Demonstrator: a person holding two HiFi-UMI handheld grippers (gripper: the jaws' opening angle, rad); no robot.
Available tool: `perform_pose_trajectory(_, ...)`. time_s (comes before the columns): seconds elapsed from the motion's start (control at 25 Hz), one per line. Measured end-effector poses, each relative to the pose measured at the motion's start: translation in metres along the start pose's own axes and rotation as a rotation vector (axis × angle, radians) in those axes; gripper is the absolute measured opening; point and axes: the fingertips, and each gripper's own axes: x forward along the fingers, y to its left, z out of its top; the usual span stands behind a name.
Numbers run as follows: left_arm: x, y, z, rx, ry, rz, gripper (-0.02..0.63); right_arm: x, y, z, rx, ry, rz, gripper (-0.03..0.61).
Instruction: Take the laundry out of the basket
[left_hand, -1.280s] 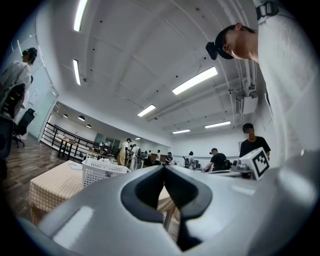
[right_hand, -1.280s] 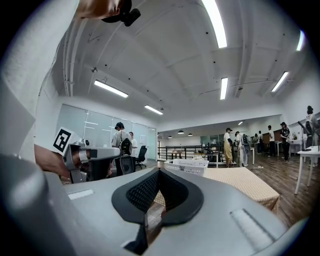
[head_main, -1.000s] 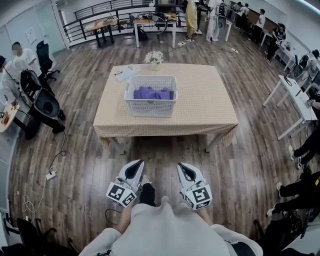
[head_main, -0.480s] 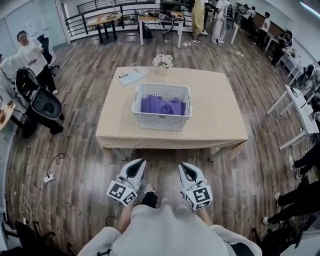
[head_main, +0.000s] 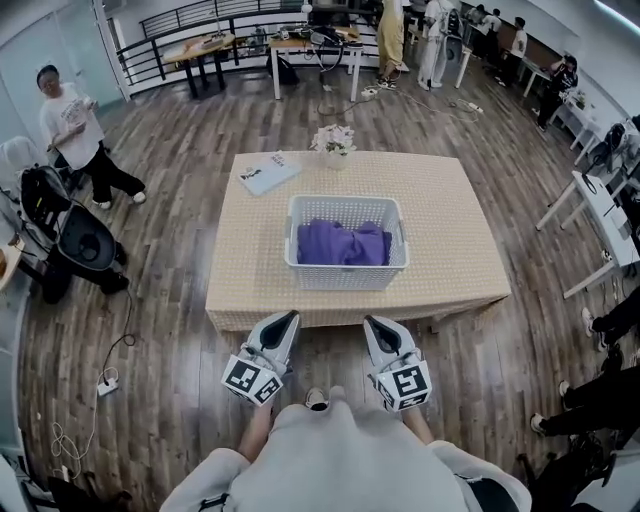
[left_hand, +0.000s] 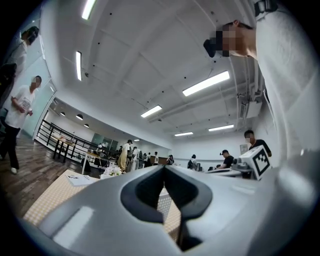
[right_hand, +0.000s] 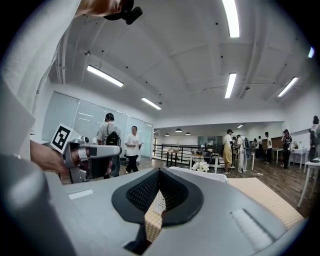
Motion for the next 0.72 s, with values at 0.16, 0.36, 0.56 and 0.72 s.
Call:
perform_pose_trajectory(0.16,0.009,0.016,0.001,0.002,-0.001,-0.021,0.008,0.013,-0.005,0.0,0.002,-0.001,-0.028,0.0)
perform_pose_trajectory(0.36,0.014,0.025,-0.006,-0.008,0.018,-0.041,0.008,0.023,-0.001,-0.007,0.014,0.011,-0.043,0.0)
perform_pose_trajectory(0.56,0.019,0.036,-0.015,-0.023,0.043,-0.039,0.008,0.03,-0.005,-0.012,0.031,0.024,-0.056,0.0)
perform_pose_trajectory(0.72,0.029,0.045,-0.019,-0.026,0.051,-0.023,0.008,0.037,-0.017,-0.019,0.044,0.033,-0.061,-0.001)
